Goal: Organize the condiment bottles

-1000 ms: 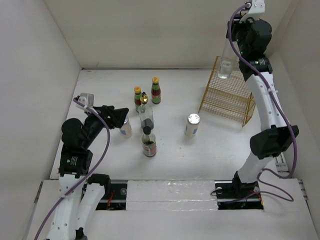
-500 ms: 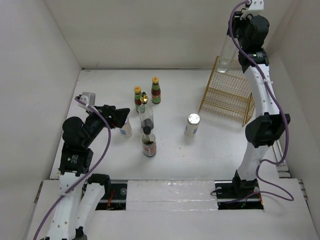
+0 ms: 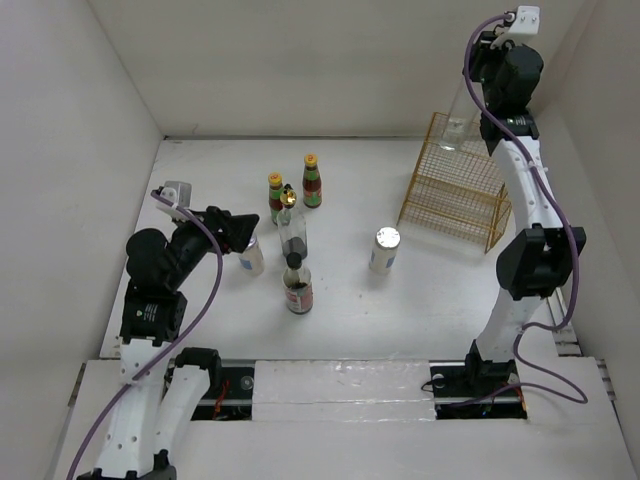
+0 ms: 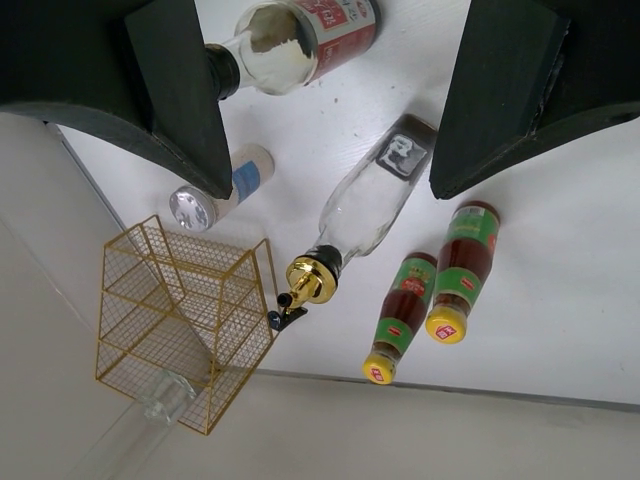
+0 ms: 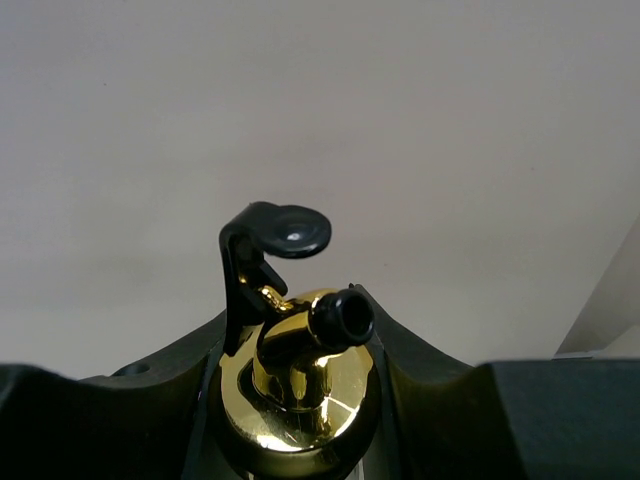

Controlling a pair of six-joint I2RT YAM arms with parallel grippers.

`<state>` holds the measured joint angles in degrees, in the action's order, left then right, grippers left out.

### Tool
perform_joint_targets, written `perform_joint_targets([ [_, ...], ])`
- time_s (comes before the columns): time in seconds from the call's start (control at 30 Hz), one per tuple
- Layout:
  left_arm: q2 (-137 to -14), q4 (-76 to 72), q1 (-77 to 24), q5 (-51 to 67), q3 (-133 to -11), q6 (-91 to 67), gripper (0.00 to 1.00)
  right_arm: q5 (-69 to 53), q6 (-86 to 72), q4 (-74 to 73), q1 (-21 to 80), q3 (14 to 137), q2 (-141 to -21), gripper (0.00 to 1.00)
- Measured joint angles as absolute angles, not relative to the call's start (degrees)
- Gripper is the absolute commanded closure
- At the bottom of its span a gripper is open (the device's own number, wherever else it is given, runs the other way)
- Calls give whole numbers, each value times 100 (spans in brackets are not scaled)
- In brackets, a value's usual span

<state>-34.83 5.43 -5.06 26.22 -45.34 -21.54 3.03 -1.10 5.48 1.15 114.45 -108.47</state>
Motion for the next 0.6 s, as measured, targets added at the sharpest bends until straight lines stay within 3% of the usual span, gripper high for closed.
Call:
perform_joint_targets([
  [0.6,-3588,523,-401,2698,-4532,-2154,24,499,-307,338,113,11791,-10980,100],
])
